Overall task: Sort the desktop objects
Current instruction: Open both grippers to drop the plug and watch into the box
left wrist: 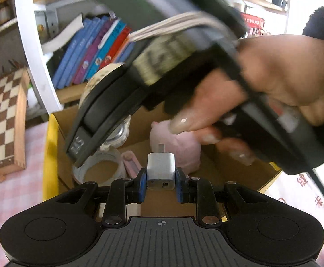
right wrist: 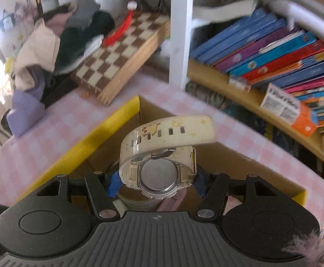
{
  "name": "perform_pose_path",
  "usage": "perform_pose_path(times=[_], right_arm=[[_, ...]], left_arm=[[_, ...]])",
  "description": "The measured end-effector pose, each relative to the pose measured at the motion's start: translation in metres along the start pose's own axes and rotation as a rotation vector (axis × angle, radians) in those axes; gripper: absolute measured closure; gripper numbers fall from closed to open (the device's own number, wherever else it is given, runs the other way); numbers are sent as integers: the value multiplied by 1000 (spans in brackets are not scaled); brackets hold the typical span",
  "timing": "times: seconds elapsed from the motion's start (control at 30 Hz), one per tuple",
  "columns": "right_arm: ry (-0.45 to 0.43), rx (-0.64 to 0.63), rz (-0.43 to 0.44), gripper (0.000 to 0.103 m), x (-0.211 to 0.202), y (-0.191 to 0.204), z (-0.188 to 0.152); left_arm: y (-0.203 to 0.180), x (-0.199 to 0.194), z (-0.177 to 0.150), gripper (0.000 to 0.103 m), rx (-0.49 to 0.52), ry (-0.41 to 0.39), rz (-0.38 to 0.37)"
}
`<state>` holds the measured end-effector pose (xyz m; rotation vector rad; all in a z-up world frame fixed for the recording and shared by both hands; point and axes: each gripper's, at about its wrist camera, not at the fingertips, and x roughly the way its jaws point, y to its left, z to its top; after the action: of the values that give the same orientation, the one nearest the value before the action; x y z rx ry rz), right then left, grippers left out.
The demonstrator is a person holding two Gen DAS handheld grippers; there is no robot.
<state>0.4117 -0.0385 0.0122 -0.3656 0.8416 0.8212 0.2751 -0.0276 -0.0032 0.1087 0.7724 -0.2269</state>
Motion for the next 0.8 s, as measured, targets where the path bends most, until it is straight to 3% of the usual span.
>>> perform_pose_path(times=[0.33,0.8], right_arm=[[127,4,33,41,44,-15,8],[119,31,55,39,51,-21,15]], left_arm=[[4,14,0,79,-38,56,-26],[2,25,0,79,-56,91,-32]])
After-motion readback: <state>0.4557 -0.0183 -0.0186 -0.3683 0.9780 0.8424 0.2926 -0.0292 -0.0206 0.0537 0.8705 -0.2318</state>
